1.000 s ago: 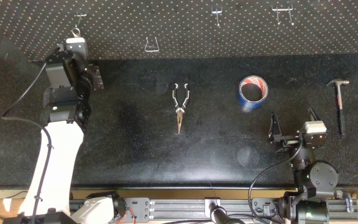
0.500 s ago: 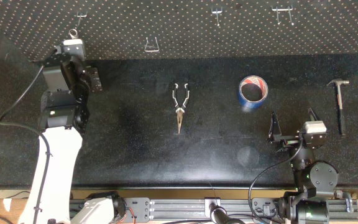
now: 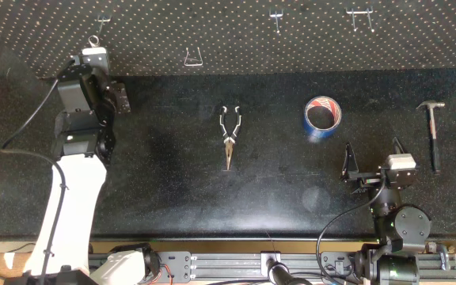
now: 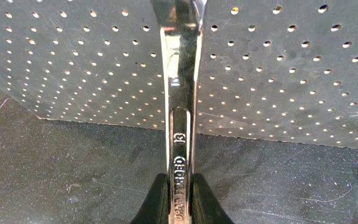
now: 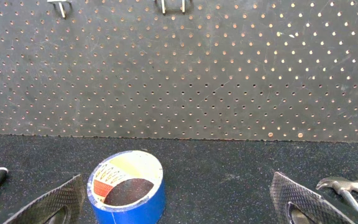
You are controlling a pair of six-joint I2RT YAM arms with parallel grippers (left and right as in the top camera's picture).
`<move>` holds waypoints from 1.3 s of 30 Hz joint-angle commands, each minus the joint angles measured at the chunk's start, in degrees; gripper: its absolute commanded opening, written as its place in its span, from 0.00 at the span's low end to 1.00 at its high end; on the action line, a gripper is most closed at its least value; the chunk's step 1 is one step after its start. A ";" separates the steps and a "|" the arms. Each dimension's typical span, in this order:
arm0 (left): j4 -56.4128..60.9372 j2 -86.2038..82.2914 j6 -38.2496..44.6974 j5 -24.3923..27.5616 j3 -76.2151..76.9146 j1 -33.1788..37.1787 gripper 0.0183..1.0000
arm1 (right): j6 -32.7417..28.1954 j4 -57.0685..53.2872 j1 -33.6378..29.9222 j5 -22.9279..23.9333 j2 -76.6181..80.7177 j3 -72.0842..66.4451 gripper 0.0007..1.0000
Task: Place Tools Onto Pegboard
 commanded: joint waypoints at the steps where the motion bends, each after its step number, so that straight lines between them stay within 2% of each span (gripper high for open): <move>1: 1.73 2.19 0.74 -1.09 1.14 0.09 0.01 | 1.05 -0.31 0.20 0.26 -0.35 -0.20 0.98; 8: 4.39 6.91 0.74 -1.11 3.93 0.15 0.02 | 1.05 -0.31 0.20 0.26 -0.35 -0.20 0.98; 10: 4.44 8.22 0.74 -1.14 5.46 0.15 0.41 | 1.05 -0.31 0.20 0.26 -0.35 -0.20 0.98; 11: 4.59 8.22 0.74 -1.14 5.46 0.15 0.87 | 1.05 -0.31 0.20 0.26 -0.35 -0.20 0.98; 12: 4.57 8.15 0.74 -1.16 5.46 0.15 1.00 | 1.05 -0.31 0.20 0.26 -0.35 -0.20 0.98; 15: 1.62 3.41 0.59 -5.75 5.79 0.07 1.00 | 1.05 -0.31 0.20 0.26 -0.35 -0.20 0.98; 17: -22.56 -13.09 0.07 -2.32 7.98 -2.91 1.00 | 1.05 -0.31 0.20 0.26 -0.35 -0.20 0.98; 18: -30.60 -15.76 -6.60 4.68 7.96 -4.07 1.00 | 1.05 -0.31 0.20 0.26 -0.35 -0.20 0.98; 19: -38.32 -14.73 -19.30 3.52 7.96 -8.15 1.00 | 1.05 -0.31 0.20 0.26 -0.35 -0.20 0.98; 20: -41.79 -12.98 -22.80 3.54 7.96 -13.64 1.00 | 1.05 -0.31 0.20 0.26 -0.35 -0.20 0.98; 21: -42.77 -11.26 -23.82 2.97 7.96 -19.30 1.00 | 1.05 -0.31 0.20 0.26 -0.35 -0.20 0.98; 23: -41.81 -5.77 -34.12 -0.20 8.00 -30.03 1.00 | 1.05 -0.31 0.20 0.26 -0.35 -0.20 0.98; 24: -40.72 -0.92 -38.91 0.94 8.55 -33.68 1.00 | 1.05 -0.31 0.20 0.26 -0.35 -0.20 0.98; 26: -35.74 8.55 -40.44 2.34 10.21 -38.23 1.00 | 1.05 -0.31 0.20 0.26 -0.35 -0.20 0.98; 28: -32.17 15.98 -41.55 2.38 13.75 -38.86 1.00 | 1.05 -0.31 0.20 0.26 -0.35 -0.20 0.98; 34: -32.06 30.62 -40.22 0.48 25.49 -38.47 1.00 | 1.05 -0.31 0.20 0.26 -0.35 -0.20 0.98; 39: -33.00 32.59 -36.72 0.63 25.51 -35.80 1.00 | 1.05 -0.31 0.20 0.26 -0.35 -0.20 0.98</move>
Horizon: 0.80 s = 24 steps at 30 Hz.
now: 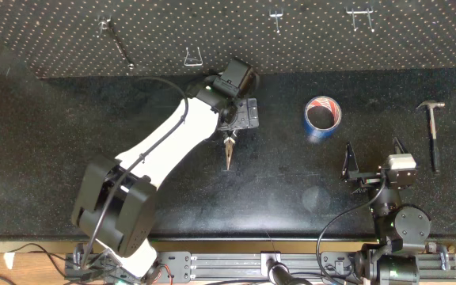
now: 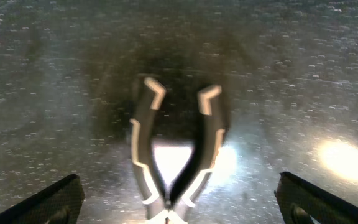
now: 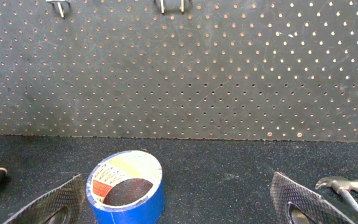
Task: Place Tools Onto Pegboard
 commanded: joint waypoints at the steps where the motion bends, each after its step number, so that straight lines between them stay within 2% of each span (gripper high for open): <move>1: -0.39 1.81 3.63 -1.07 1.25 2.27 1.00 | 1.05 -0.31 0.20 0.07 -0.35 -0.17 0.98; 7: 2.89 4.59 10.97 1.07 1.25 2.27 1.00 | 1.05 -0.31 0.20 0.07 -0.35 -0.17 0.98; 11: 3.72 5.66 10.60 1.53 1.25 2.27 1.00 | 1.05 -0.31 0.20 0.07 -0.35 -0.17 0.98; 14: 4.20 6.67 7.19 2.14 1.25 2.25 1.00 | 1.05 -0.31 0.20 0.07 -0.35 -0.17 0.98; 24: 4.31 7.91 6.97 2.89 1.25 2.21 1.00 | 1.05 -0.31 0.20 0.07 -0.35 -0.17 0.98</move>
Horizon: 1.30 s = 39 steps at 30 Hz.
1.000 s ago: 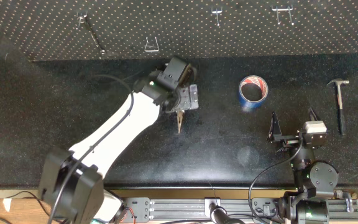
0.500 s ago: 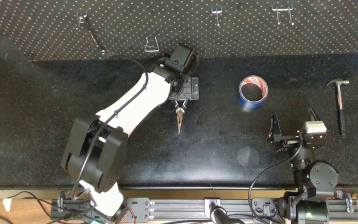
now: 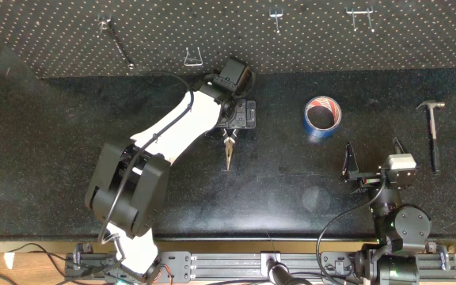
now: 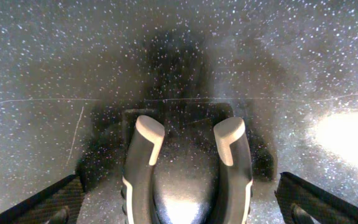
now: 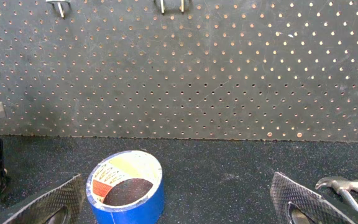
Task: Place Tools Onto Pegboard
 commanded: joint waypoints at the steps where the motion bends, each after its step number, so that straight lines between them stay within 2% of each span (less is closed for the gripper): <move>1: -0.04 1.27 -0.52 0.20 1.07 0.02 1.00 | 1.05 -0.31 0.20 0.09 -0.35 -0.17 0.98; 16: -0.24 2.32 -0.37 -0.83 1.07 -0.79 0.98 | 1.05 -0.31 0.20 0.09 -0.35 -0.17 0.98; 19: -0.24 2.32 -0.37 -0.81 1.07 -0.79 0.87 | 1.05 -0.31 0.20 0.09 -0.35 -0.17 0.98; 21: -0.24 2.32 -0.37 -0.81 1.07 -0.79 0.75 | 1.05 -0.31 0.20 0.09 -0.35 -0.17 0.98; 22: -0.24 2.32 -0.37 -0.81 1.07 -0.79 0.75 | 1.05 -0.31 0.20 0.09 -0.35 -0.17 0.98; 25: -0.24 2.32 -0.37 -0.63 1.07 -0.79 0.65 | 1.05 -0.31 0.20 0.09 -0.35 -0.17 0.98; 29: -0.24 2.32 -0.35 -0.61 1.07 -0.79 0.49 | 1.05 -0.31 0.20 0.09 -0.35 -0.17 0.98; 34: -0.24 2.32 -0.35 -0.59 1.07 -0.79 0.39 | 1.05 -0.31 0.20 0.09 -0.35 -0.17 0.98; 38: -0.26 2.32 -0.37 -0.61 1.07 -0.79 0.37 | 1.05 -0.31 0.20 0.09 -0.35 -0.17 0.98; 39: -0.22 2.32 -0.35 -0.74 1.07 -0.79 0.29 | 1.05 -0.31 0.20 0.09 -0.35 -0.17 0.98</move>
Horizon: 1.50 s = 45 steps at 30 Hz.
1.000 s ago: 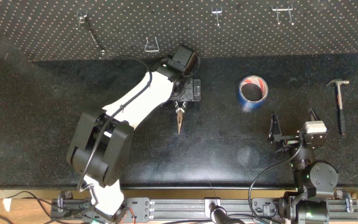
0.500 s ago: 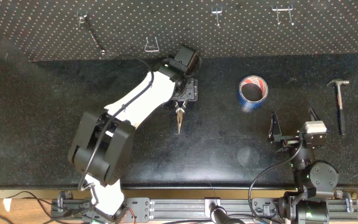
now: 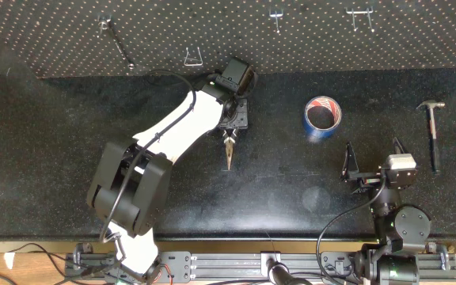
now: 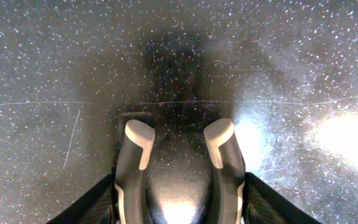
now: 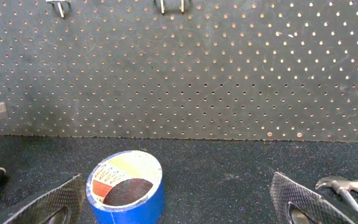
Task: Place Tools Onto Pegboard
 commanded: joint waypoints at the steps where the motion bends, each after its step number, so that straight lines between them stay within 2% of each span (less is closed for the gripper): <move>1: -0.02 1.64 -0.15 -0.79 0.46 -0.20 0.01 | 1.07 -0.31 0.20 0.07 -0.35 -0.17 0.98; 4: 1.03 0.31 -0.13 -0.96 0.46 -0.17 0.01 | 1.07 -0.31 0.20 0.07 -0.35 -0.17 0.98; 7: -6.23 -14.51 0.28 -7.96 0.31 -0.26 0.01 | 1.07 -0.31 0.20 0.07 -0.35 -0.17 0.98; 9: -11.76 -23.76 0.28 -10.93 -2.10 -0.24 0.01 | 1.07 -0.31 0.20 0.07 -0.35 -0.17 0.98; 11: -13.31 -36.79 -0.24 -11.82 -12.46 0.66 0.01 | 1.07 -0.31 0.20 0.07 -0.35 -0.17 0.98; 12: -11.32 -42.45 -0.15 -12.22 -18.93 1.88 0.01 | 1.07 -0.31 0.20 0.07 -0.35 -0.17 0.98; 13: -6.69 -45.40 -0.13 -15.15 -22.82 2.47 0.01 | 1.07 -0.31 0.20 0.07 -0.35 -0.17 0.98; 14: -1.16 -46.21 0.66 -20.44 -23.87 2.36 0.01 | 1.07 -0.31 0.20 0.07 -0.35 -0.17 0.98; 16: 21.31 -44.17 14.05 -29.64 -23.82 2.36 0.01 | 1.07 -0.31 0.20 0.07 -0.35 -0.17 0.98; 17: 32.41 -42.32 20.55 -30.08 -23.82 2.58 0.01 | 1.07 -0.31 0.20 0.07 -0.35 -0.17 0.98; 18: 42.73 -39.93 23.26 -30.05 -23.82 2.99 0.01 | 1.07 -0.31 0.20 0.07 -0.35 -0.17 0.98; 20: 58.82 -34.16 23.30 -30.01 -23.82 3.96 0.01 | 1.07 -0.31 0.20 0.07 -0.35 -0.17 0.97; 21: 61.68 -32.59 23.32 -30.08 -23.82 4.02 0.01 | 1.07 -0.31 0.20 0.07 -0.35 -0.17 0.98; 29: 63.87 -25.40 23.28 -29.59 -23.82 4.72 0.01 | 1.07 -0.31 0.20 0.07 -0.35 -0.17 0.98; 45: 64.30 -23.34 23.02 -27.87 -23.82 5.51 0.01 | 1.07 -0.31 0.20 0.07 -0.35 -0.17 0.98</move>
